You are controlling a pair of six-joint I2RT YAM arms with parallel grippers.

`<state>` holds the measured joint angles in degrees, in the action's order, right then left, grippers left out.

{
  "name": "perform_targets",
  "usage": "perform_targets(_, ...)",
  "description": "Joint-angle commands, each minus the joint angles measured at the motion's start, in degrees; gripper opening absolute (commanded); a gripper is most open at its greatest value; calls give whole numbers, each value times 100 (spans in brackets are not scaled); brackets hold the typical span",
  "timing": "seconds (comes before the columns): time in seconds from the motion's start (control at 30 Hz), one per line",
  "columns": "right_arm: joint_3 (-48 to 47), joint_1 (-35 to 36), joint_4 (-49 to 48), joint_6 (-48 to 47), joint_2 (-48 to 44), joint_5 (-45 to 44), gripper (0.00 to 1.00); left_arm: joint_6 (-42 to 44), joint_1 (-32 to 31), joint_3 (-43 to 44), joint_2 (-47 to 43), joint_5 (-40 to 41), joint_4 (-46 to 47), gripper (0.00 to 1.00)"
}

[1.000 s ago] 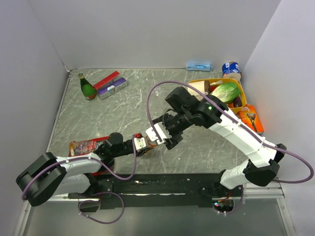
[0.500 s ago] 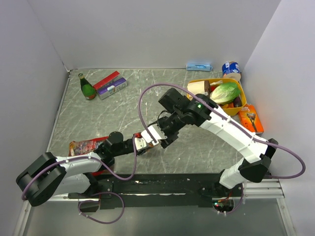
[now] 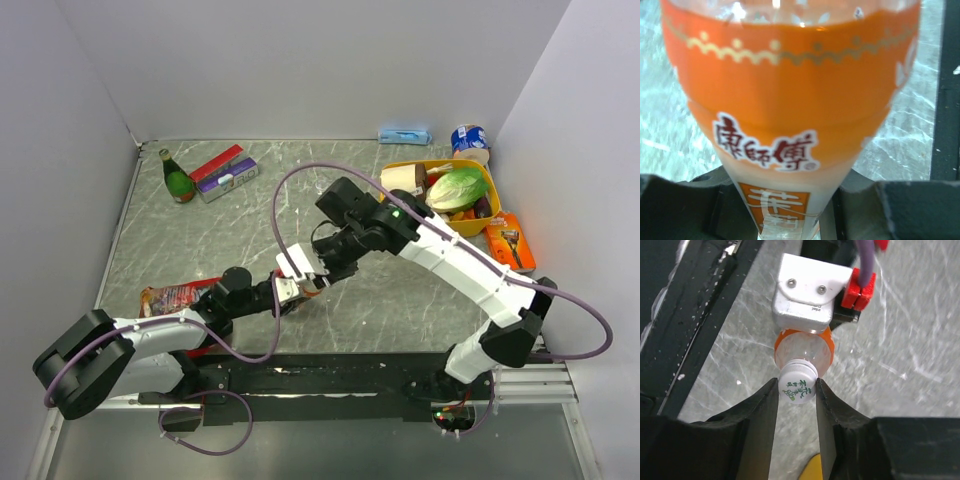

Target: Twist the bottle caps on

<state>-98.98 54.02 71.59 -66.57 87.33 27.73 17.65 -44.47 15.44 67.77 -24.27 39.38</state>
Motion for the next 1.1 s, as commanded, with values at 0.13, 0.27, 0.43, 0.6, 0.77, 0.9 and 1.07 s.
perform_targets(0.13,-1262,-374,124,2863,1283,-462,25,-851,-114,679,-53,2363,299,1)
perform_targets(0.27,-2143,-621,444,4045,1919,-127,19,-623,-141,960,61,3313,220,1)
perform_targets(0.43,-2038,-612,391,4537,1981,-109,10,-263,-132,1136,316,3824,0,1)
perform_targets(0.6,-1985,-752,250,5170,2042,-153,0,124,-141,1172,421,4246,-123,1)
perform_targets(0.77,-2177,-981,303,5496,2271,22,1,379,-132,1286,509,4501,-351,1)
perform_targets(0.9,-2599,-1261,329,5252,2298,425,52,371,-124,1374,553,4405,-772,1)
perform_targets(1.07,-3312,-1491,408,4259,1850,646,80,239,-1,1470,414,3284,-1563,1)
